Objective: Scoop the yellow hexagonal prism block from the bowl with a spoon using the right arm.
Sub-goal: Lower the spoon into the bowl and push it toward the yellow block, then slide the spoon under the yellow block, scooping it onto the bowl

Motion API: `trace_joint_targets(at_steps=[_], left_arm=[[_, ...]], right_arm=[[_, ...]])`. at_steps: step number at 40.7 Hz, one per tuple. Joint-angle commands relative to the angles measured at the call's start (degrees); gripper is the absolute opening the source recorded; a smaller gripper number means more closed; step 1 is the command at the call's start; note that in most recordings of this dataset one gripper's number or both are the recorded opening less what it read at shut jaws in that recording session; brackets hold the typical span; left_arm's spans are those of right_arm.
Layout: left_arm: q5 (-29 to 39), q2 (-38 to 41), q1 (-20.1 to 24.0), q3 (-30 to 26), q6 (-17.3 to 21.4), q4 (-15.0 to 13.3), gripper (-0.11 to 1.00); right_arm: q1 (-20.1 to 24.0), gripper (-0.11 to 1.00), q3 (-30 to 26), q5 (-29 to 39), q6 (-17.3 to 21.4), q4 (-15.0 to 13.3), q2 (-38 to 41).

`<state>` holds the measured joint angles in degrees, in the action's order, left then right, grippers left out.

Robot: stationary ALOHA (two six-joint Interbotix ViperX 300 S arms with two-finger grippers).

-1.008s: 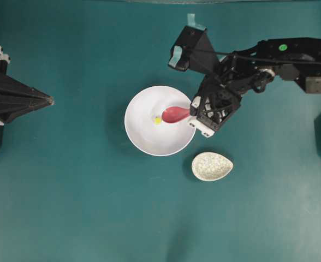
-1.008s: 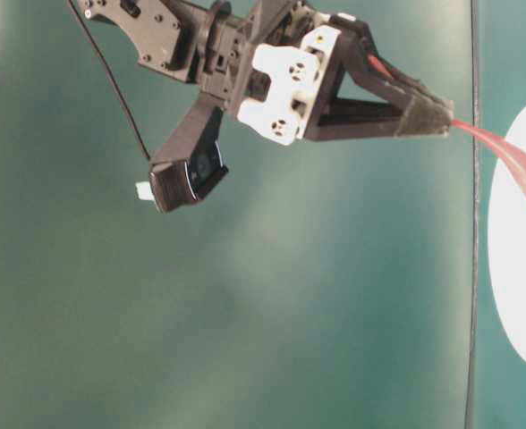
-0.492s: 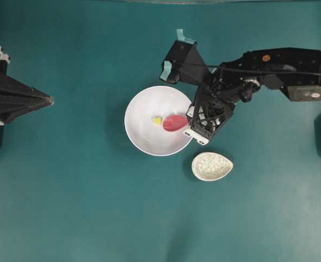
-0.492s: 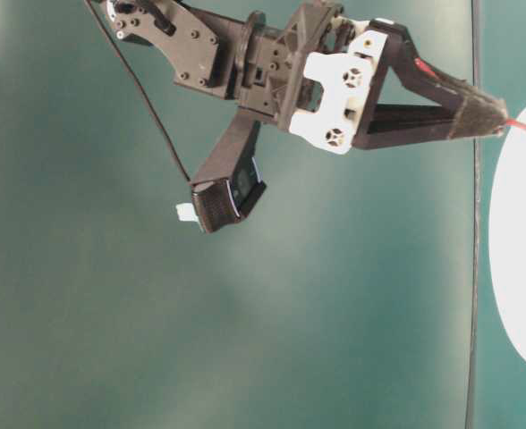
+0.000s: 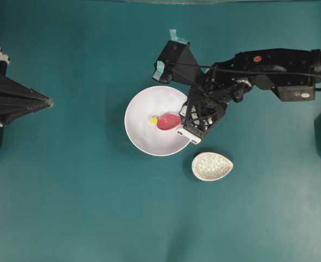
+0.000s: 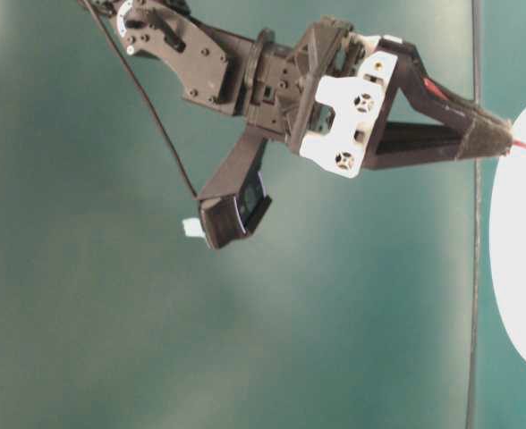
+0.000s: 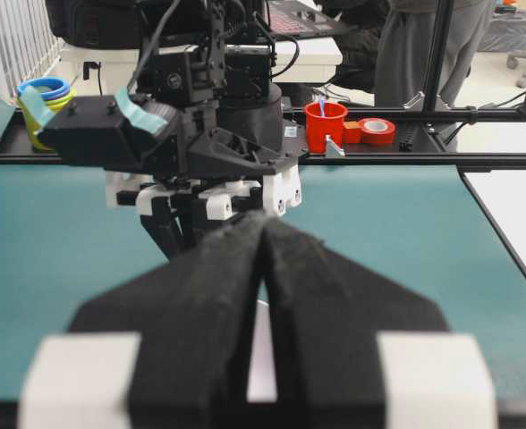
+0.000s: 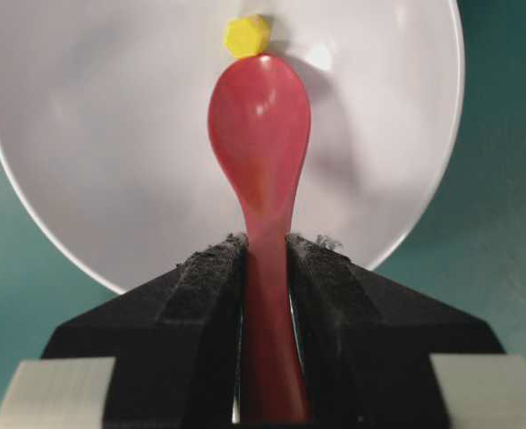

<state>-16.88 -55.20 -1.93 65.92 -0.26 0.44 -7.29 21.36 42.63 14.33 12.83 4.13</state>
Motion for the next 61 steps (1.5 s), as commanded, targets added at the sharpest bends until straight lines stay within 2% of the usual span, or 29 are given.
trace_joint_targets(at_steps=[1,15,43,61], left_arm=[[-0.4,0.2,-0.2,-1.5,-0.1,0.2,0.00],[-0.4,0.2,-0.2,-1.5,-0.1,0.2,0.00],[-0.4,0.2,-0.2,-1.5,0.0,0.2,0.00],[-0.4,0.2,-0.3,-1.5,0.0,0.2,0.00]], right_arm=[[0.1,0.22,-1.8,-0.5,-0.2,-0.2,-0.4],[0.1,0.22,-2.5,-3.9,-0.4,-1.1,0.4],[0.1,0.22,-2.5,-9.4,-0.4,-0.8,0.4],[0.6,0.22,-2.7,-10.0,-0.4,-0.9,0.3]])
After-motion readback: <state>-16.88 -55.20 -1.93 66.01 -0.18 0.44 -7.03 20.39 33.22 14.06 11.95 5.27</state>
